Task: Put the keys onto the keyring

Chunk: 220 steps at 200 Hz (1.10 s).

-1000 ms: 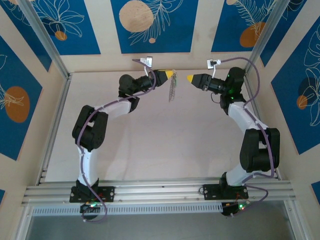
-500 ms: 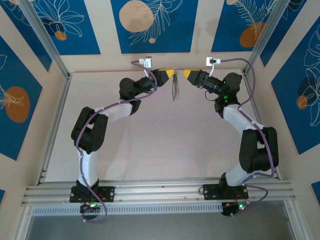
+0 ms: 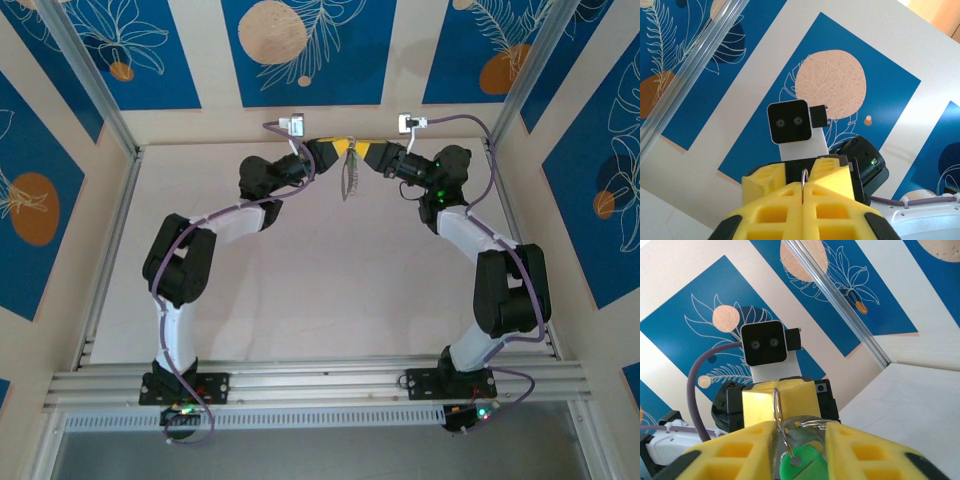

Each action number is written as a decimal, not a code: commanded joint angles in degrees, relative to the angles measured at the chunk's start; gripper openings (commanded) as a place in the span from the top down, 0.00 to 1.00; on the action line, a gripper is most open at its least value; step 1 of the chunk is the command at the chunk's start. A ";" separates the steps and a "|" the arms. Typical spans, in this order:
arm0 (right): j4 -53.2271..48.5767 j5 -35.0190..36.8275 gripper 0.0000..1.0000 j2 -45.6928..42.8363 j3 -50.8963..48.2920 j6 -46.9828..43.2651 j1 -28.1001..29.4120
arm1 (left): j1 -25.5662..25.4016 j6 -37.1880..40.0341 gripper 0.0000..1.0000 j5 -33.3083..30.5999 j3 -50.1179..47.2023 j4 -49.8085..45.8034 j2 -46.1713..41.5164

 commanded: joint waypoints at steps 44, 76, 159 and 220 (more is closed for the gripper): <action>2.92 -0.93 1.00 -0.09 -1.17 -0.11 0.40 | -0.54 1.11 1.00 -0.49 1.78 4.67 -1.64; 2.37 -1.32 1.00 0.28 -1.35 -0.40 0.77 | -0.53 1.18 1.00 -0.58 1.76 4.63 -1.72; 2.00 -0.06 1.00 2.43 -1.97 -0.28 2.17 | -0.88 1.38 1.00 -0.23 2.11 4.66 -1.69; 3.23 0.34 1.00 3.75 0.08 1.79 3.37 | -1.16 1.30 1.00 0.03 2.38 4.67 -1.30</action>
